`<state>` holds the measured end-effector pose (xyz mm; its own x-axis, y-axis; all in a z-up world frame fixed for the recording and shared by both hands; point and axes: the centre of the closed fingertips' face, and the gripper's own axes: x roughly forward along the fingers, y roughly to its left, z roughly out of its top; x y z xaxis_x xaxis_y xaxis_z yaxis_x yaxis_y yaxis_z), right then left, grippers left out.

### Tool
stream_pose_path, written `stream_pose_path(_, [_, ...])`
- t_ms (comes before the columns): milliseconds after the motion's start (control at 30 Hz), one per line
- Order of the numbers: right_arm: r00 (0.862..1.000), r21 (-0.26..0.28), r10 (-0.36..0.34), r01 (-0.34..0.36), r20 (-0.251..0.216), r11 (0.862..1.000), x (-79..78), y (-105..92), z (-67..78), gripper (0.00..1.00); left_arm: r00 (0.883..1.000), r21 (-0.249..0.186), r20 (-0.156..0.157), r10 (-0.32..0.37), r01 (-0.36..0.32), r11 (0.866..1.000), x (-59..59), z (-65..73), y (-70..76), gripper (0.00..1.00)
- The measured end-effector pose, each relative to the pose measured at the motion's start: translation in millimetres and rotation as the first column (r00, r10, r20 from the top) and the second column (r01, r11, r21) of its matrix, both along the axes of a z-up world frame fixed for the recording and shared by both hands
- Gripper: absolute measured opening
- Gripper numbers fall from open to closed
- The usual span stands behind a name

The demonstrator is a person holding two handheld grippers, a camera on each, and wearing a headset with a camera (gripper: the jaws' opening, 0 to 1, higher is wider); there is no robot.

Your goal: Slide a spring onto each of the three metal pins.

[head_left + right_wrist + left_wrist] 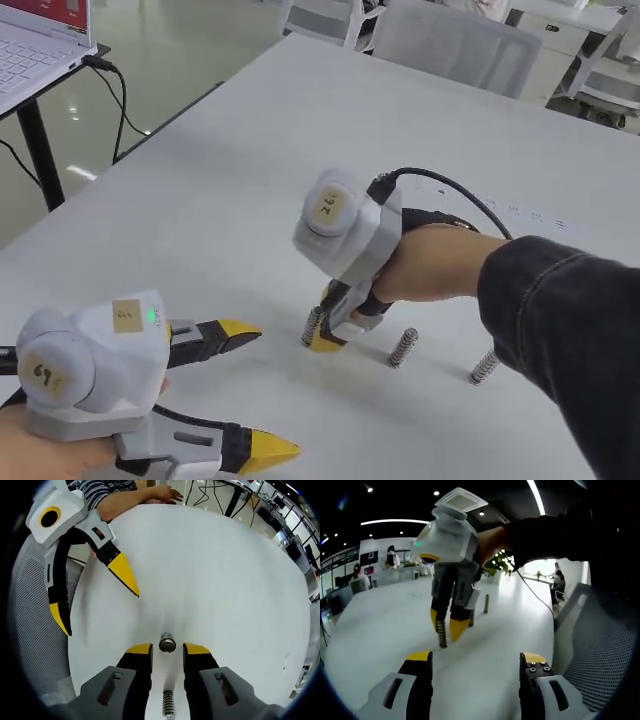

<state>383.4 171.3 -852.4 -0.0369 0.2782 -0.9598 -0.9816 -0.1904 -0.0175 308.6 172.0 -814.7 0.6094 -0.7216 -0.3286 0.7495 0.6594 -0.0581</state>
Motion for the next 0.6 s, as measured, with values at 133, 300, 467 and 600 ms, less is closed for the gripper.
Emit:
stream_pose_path(133, [1.000,0.004,-0.015,0.015,-0.009,1.000,-0.5,-5.6,2.1,0.28,1.000,0.004,0.000,-0.007,0.007,1.000,-0.3,0.4,-2.1,0.66])
stream_pose_path(300, [0.999,0.014,-0.038,0.038,-0.013,0.999,2.2,-13.1,4.0,0.32,1.000,0.007,0.002,-0.008,0.008,1.000,1.0,2.2,-2.6,0.66])
stream_pose_path(467, [0.998,0.021,-0.064,0.065,-0.011,0.998,5.5,-23.7,5.7,0.36,1.000,0.014,0.003,-0.011,0.011,1.000,2.0,2.4,-1.9,0.66])
stream_pose_path(600, [0.996,0.033,-0.088,0.088,-0.012,0.996,7.6,-31.2,7.4,0.40,1.000,0.020,0.002,-0.013,0.013,1.000,3.0,2.5,-1.9,0.66])
